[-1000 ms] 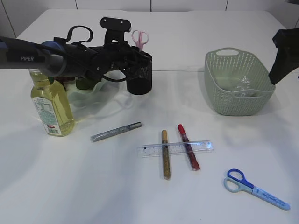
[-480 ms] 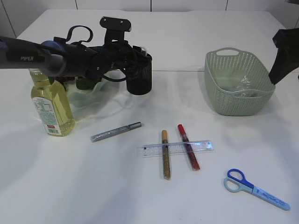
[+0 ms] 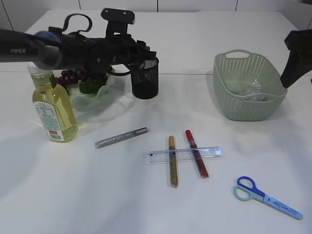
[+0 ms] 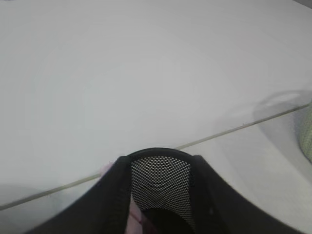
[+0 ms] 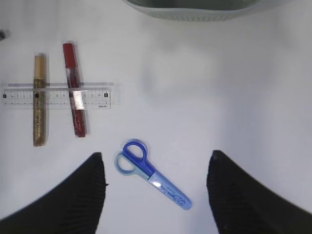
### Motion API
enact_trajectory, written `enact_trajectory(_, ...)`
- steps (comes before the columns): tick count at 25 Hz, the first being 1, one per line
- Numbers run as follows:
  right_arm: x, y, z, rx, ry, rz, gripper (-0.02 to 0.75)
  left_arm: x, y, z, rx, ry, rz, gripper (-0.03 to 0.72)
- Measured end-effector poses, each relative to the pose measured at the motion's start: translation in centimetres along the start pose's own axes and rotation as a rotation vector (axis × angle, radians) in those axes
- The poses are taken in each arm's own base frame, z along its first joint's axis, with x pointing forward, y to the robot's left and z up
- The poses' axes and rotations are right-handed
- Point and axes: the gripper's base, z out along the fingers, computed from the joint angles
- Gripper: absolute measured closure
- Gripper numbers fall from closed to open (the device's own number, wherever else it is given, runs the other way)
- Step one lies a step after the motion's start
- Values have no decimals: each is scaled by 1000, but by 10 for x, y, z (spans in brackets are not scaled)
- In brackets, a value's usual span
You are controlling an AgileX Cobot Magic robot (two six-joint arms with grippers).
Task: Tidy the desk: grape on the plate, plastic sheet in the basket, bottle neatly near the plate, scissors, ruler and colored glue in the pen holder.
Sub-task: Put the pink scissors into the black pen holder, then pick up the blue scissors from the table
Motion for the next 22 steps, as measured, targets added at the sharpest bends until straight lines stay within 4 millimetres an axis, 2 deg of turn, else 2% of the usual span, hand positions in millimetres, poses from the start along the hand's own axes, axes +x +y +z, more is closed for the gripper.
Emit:
enact_trajectory(6,0,0,0,0,0,0,227,-44,-3,-35,-45,96,0,392)
enact_trajectory(12,0,0,0,0,0,0,227,-89,-23,-94,-67,271,-63,392)
enact_trajectory(16,0,0,0,0,0,0,227,-101,-29,-133,-72,457,-137,392)
enact_trajectory(22,0,1,0,-2,0,-19,227,-103,-29,-183,-115,749,-143,392)
